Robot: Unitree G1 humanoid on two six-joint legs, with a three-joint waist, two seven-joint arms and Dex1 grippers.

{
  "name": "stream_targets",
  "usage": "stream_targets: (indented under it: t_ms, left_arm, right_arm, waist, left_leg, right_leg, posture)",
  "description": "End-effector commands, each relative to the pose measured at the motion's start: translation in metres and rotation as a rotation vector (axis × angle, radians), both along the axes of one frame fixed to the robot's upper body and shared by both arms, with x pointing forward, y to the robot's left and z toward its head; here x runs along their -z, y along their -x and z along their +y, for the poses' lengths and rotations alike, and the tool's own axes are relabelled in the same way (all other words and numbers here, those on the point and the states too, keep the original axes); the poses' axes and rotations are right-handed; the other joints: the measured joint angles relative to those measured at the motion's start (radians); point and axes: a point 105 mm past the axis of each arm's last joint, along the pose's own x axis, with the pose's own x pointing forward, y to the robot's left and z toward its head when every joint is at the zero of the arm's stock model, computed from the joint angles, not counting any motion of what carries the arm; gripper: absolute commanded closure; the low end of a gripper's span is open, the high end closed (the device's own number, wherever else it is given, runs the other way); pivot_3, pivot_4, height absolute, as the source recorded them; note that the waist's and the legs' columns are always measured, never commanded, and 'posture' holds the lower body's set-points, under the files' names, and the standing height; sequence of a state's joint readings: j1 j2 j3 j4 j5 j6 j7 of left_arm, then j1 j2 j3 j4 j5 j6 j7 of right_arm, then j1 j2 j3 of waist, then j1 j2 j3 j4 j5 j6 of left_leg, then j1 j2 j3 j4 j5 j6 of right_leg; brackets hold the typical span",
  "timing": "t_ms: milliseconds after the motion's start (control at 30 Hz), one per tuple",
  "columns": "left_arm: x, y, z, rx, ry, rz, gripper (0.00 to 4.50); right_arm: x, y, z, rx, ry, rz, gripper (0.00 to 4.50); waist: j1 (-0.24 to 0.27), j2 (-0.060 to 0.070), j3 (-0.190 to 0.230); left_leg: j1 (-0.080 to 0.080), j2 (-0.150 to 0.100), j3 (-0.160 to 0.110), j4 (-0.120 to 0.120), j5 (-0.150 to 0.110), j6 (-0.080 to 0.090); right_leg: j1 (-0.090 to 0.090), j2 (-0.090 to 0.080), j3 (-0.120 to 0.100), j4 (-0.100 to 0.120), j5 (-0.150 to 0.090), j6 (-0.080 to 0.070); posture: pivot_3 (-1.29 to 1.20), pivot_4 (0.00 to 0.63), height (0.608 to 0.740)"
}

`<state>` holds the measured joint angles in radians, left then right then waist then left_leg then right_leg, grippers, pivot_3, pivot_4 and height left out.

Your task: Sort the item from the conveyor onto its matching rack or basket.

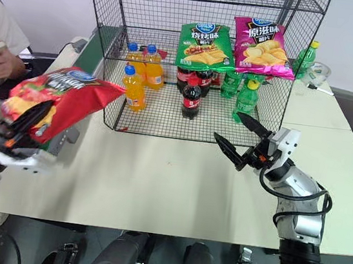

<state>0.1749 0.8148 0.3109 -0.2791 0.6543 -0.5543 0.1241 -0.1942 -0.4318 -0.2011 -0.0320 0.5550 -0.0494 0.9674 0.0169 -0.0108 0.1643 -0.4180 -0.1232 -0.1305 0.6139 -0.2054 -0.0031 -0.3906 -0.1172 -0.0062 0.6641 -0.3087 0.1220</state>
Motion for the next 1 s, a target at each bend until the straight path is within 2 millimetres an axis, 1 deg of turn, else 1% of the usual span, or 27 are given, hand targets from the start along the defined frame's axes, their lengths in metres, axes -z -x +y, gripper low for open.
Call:
stream_targets:
  t_ms: [33,167,367,433,467,500,567,600,667,767,867,1000]
  left_arm:
    - [-0.014,-0.014,-0.027,0.083,0.007,-0.051,4.47]
    - [-0.030,-0.046,-0.048,0.102,0.059,-0.115,4.47]
    - [-0.056,-0.098,-0.067,0.065,0.150,-0.190,4.47]
    - [-0.054,-0.126,-0.066,0.001,0.219,-0.134,4.47]
    - [-0.052,-0.138,-0.067,-0.003,0.313,-0.084,4.47]
    - [-0.050,-0.151,-0.071,-0.039,0.312,-0.066,4.47]
    - [-0.049,-0.166,-0.073,-0.095,0.291,-0.062,4.47]
    - [-0.057,-0.170,-0.073,-0.110,0.297,-0.098,4.47]
    - [-0.065,-0.182,-0.070,-0.140,0.362,-0.115,4.47]
    - [-0.068,-0.193,-0.068,-0.166,0.381,-0.113,4.47]
    - [-0.070,-0.199,-0.068,-0.178,0.356,-0.115,4.47]
    - [-0.075,-0.210,-0.068,-0.210,0.376,-0.104,4.47]
  right_arm:
    - [-0.014,0.005,0.004,0.019,-0.011,-0.070,0.00]
    - [-0.013,0.008,0.009,0.030,-0.014,-0.072,0.00]
    - [-0.012,0.008,0.012,0.042,0.001,-0.075,0.00]
    - [-0.014,0.007,0.013,0.044,0.002,-0.078,0.00]
    - [-0.014,0.006,0.013,0.046,0.008,-0.083,0.00]
    - [-0.015,0.005,0.013,0.047,0.008,-0.086,0.00]
    - [-0.016,0.003,0.014,0.048,0.007,-0.089,0.00]
    - [-0.016,0.002,0.015,0.045,0.002,-0.088,0.00]
    - [-0.015,0.002,0.018,0.035,0.009,-0.086,0.00]
    - [-0.015,0.002,0.020,0.034,0.012,-0.088,0.00]
    - [-0.016,0.002,0.020,0.036,0.007,-0.090,0.00]
    - [-0.015,0.003,0.020,0.031,0.013,-0.083,0.00]
  waist:
    - [-0.004,0.000,0.000]
    - [-0.004,0.000,0.000]
    - [-0.006,0.001,0.000]
    - [-0.005,0.001,0.000]
    - [-0.005,0.001,0.000]
    - [-0.005,0.001,-0.001]
    - [-0.006,0.000,0.000]
    - [-0.009,0.000,0.000]
    - [-0.013,-0.002,0.001]
    - [-0.019,-0.003,0.001]
    - [-0.025,-0.003,0.001]
    - [-0.028,-0.003,0.002]
  left_leg:
    - [0.000,0.000,0.000,0.000,0.000,0.000]
    - [0.000,0.000,0.000,0.000,0.001,-0.001]
    - [0.000,0.000,0.000,0.000,0.002,-0.002]
    - [0.000,0.000,0.000,0.000,0.002,-0.002]
    - [0.000,0.000,0.000,0.000,0.002,-0.002]
    - [0.000,-0.001,0.000,0.000,0.002,-0.002]
    - [0.000,-0.001,0.000,0.001,0.002,-0.002]
    - [-0.001,-0.001,0.000,0.001,0.002,-0.002]
    - [-0.001,-0.001,0.000,0.001,0.002,-0.002]
    - [-0.004,-0.001,0.000,0.001,0.003,-0.003]
    - [-0.004,-0.001,0.000,0.002,0.003,-0.003]
    - [-0.004,-0.001,0.000,0.002,0.003,-0.003]
  right_leg:
    - [0.000,0.000,0.000,0.000,0.000,0.000]
    - [0.000,0.001,0.000,0.001,0.000,0.000]
    - [0.002,0.004,0.000,0.004,0.000,0.000]
    - [0.002,0.004,0.000,0.004,0.000,0.000]
    - [0.002,0.004,0.000,0.004,0.000,0.000]
    - [0.002,0.004,0.000,0.004,0.000,0.001]
    - [0.002,0.004,0.000,0.004,0.000,0.001]
    - [0.002,0.004,0.000,0.004,0.001,0.001]
    - [0.001,0.004,0.000,0.004,0.001,0.001]
    - [-0.002,0.004,0.000,0.005,0.001,0.001]
    - [-0.001,0.004,0.000,0.005,0.001,0.002]
    - [-0.001,0.004,0.000,0.006,0.001,0.002]
  posture:
    - [0.00,0.150,0.740]
    - [0.00,0.150,0.740]
    - [0.00,0.150,0.740]
    - [0.00,0.150,0.740]
    - [0.00,0.150,0.740]
    - [0.00,0.150,0.740]
    - [0.00,0.150,0.740]
    - [0.00,0.150,0.740]
    - [0.00,0.150,0.740]
    - [0.00,0.150,0.740]
    - [0.00,0.150,0.740]
    - [0.00,0.150,0.740]
